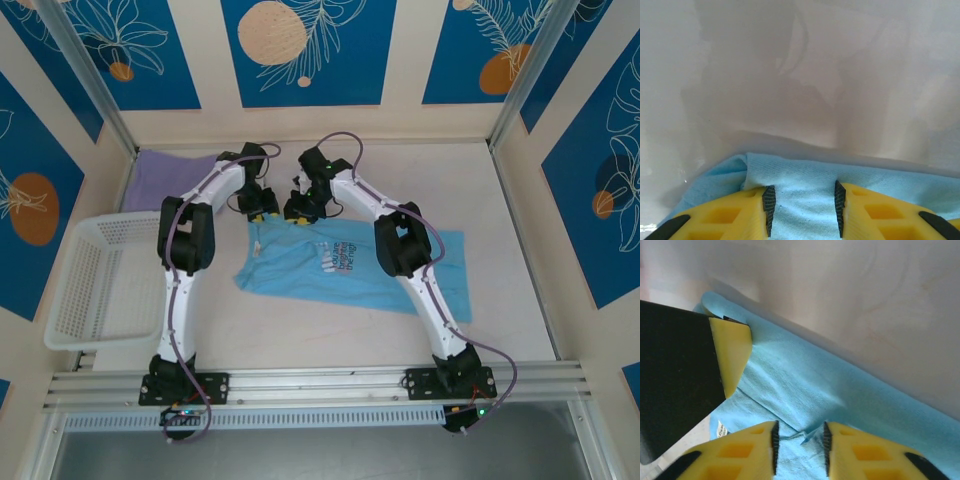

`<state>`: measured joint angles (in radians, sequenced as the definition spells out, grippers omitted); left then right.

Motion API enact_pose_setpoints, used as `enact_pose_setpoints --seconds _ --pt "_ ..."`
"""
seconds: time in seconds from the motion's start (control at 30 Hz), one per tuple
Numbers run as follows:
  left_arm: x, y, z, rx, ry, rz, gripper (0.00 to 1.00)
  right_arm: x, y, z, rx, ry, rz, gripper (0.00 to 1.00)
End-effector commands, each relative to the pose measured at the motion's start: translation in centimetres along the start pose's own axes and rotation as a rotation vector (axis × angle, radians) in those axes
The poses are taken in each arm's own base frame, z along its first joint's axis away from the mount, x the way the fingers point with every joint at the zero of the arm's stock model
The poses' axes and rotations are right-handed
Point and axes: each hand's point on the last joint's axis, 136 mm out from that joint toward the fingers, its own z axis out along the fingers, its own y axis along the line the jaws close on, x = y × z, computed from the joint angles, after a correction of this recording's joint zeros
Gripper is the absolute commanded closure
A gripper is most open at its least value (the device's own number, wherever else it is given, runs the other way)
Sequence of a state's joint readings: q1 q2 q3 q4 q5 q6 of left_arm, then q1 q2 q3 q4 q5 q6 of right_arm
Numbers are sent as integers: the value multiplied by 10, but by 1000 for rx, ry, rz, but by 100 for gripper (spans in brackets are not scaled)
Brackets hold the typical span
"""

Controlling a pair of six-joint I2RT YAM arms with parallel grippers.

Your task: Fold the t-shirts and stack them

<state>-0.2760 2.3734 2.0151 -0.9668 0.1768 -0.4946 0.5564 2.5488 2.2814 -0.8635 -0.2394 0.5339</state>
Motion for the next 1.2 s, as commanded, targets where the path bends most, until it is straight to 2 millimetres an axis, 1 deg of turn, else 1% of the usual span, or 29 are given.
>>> enact_pose_setpoints --seconds 0.0,0.17,0.23,0.33,0.5,0.63,0.73,0.9,1.03,1.17 --pt "7 19 14 -68 55 -5 61 6 0 4 0 33 -12 74" --pt "7 18 16 -62 57 -7 61 8 -2 3 26 36 -24 74" --pt "7 18 16 -63 59 -7 61 9 -2 4 28 40 -28 77" --pt "6 17 16 -62 57 -7 61 11 -1 2 34 40 -39 88" --pt "4 20 14 -78 47 -12 61 9 9 -12 27 18 -59 100" --pt "3 21 15 -89 40 -17 61 13 19 -26 14 6 -89 100" --pt "3 24 16 -100 39 -15 61 22 23 -37 6 5 -105 100" --pt "2 27 18 -113 37 -12 61 44 25 -53 -10 15 -134 100" --pt "2 26 20 -112 35 -11 61 64 20 -57 -21 37 -157 100" --pt "1 27 21 -113 34 -10 61 81 7 -53 0 76 -174 100"
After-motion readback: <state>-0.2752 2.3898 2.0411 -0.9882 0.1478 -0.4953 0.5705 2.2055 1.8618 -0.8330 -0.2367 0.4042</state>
